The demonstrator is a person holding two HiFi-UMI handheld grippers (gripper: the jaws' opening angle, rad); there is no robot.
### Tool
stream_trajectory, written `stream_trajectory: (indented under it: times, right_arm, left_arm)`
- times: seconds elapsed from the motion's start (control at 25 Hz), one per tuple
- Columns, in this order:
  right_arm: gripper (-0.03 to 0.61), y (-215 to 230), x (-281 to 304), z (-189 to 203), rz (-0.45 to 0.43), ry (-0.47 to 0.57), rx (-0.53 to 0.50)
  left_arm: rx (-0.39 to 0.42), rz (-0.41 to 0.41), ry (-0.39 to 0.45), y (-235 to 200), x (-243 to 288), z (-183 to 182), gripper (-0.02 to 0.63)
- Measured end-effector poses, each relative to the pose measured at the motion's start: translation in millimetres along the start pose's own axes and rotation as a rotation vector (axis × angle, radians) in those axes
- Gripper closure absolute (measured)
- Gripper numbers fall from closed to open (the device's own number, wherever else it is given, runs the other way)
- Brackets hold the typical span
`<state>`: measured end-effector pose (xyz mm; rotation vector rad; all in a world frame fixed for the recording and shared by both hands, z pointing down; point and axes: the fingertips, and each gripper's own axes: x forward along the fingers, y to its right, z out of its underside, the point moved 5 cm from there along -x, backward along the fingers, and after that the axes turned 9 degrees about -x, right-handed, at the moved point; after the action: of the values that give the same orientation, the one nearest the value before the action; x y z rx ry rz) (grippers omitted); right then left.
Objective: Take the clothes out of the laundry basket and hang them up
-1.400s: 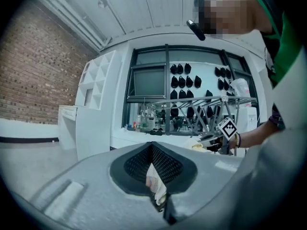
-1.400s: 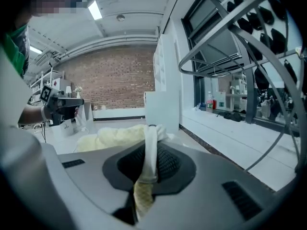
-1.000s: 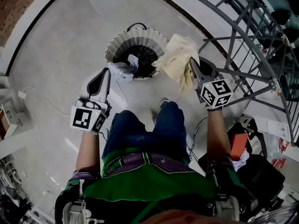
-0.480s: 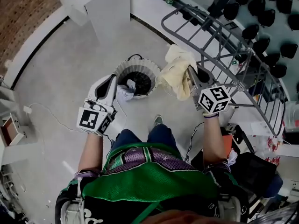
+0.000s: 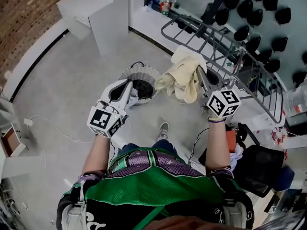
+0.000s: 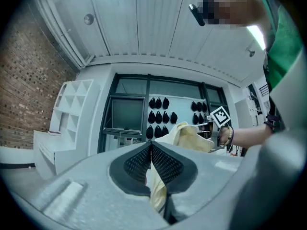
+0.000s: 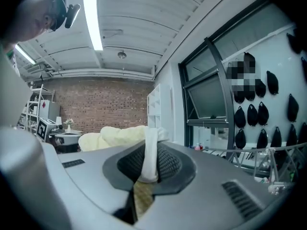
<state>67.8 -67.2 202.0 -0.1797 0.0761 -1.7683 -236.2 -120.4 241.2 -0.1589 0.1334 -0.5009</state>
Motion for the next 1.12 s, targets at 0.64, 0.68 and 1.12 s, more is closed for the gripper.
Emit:
stream_trajectory:
  times: [0.64, 0.68, 1.12]
  right_arm:
    - [0.54, 16.2, -106.2, -46.9, 0.071, 0.068, 0.022]
    - [0.54, 24.1, -113.9, -49.5, 0.072, 0.076, 0.02]
    - [0.54, 104.3, -179.2, -60.4, 0.079, 0.117, -0.024]
  left_arm:
    - [-0.004, 0.237, -0.02, 114.5, 61.0, 0.4, 0.595]
    - [-0.003, 0.255, -0.026, 127.3, 72.2, 4.5, 0.594]
    - [-0.01, 0.436, -0.053, 242.0, 178.4, 34.7, 0.453]
